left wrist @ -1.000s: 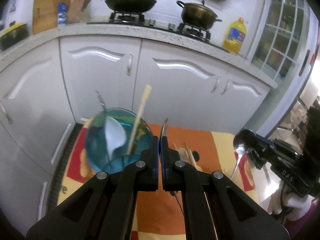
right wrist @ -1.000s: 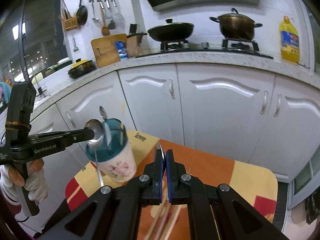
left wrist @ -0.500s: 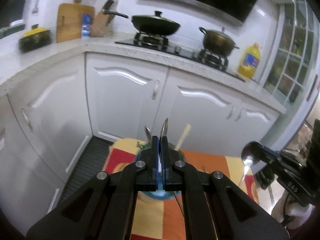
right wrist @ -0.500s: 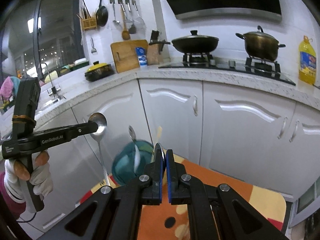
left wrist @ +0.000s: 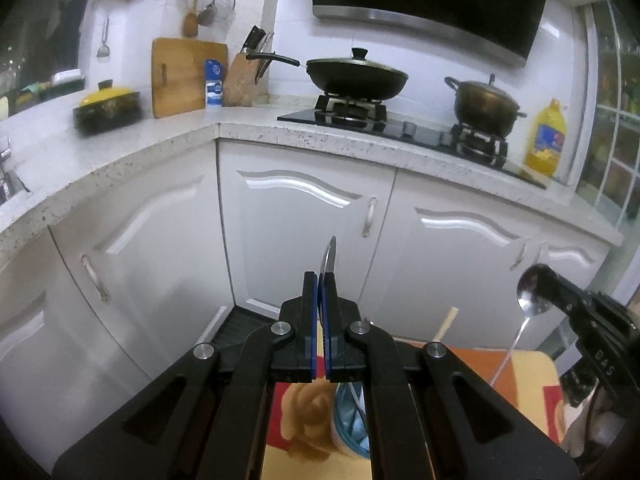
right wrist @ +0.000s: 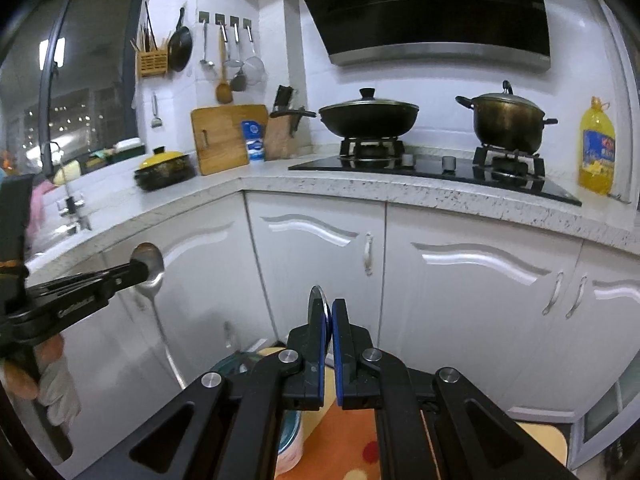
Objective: Organize utensils
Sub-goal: 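Lift both held utensils up over the floral cup with both grippers, then lower the utensils into the cup and open both grippers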
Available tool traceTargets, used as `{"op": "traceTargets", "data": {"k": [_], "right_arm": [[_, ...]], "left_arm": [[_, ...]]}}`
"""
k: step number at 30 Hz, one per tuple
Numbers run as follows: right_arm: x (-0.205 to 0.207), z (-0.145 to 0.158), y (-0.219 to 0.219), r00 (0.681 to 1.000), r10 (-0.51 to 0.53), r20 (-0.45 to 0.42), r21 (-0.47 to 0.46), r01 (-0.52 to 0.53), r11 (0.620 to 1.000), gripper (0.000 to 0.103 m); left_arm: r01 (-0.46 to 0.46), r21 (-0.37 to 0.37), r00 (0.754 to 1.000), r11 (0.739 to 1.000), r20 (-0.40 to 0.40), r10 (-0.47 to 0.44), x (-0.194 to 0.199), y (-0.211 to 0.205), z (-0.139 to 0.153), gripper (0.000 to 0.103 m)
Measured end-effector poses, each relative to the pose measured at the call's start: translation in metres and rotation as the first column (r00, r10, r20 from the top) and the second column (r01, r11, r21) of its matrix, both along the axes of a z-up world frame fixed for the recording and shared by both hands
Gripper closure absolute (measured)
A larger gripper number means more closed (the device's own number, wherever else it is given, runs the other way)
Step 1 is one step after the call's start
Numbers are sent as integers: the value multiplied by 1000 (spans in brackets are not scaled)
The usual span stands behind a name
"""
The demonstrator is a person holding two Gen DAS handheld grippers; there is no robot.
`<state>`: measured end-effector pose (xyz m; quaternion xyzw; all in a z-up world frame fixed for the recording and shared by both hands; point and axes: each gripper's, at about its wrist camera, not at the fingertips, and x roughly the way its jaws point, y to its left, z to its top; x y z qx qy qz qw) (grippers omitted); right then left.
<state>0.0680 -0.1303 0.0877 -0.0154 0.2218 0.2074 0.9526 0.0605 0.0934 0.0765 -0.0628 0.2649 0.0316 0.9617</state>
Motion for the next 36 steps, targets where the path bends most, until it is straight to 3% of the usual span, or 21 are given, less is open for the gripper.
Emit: {"op": "traceTargets", "data": {"k": [12, 20, 30, 36], "right_arm": [[35, -37, 21, 998, -58, 25, -45, 59, 997, 100], [36, -54, 32, 1000, -25, -10, -74, 24, 997, 100], [23, -78, 43, 993, 59, -103, -110, -71, 991, 98], [26, -91, 36, 978, 79, -191, -54, -91, 994, 97]], "left_arm": [[-7, 46, 999, 999, -37, 9, 25, -13, -30, 103], [14, 52, 998, 999, -66, -10, 26, -24, -46, 103], [28, 45, 994, 999, -103, -23, 20, -31, -59, 102], [24, 10, 990, 1000, -139, -22, 19, -31, -65, 102]]}}
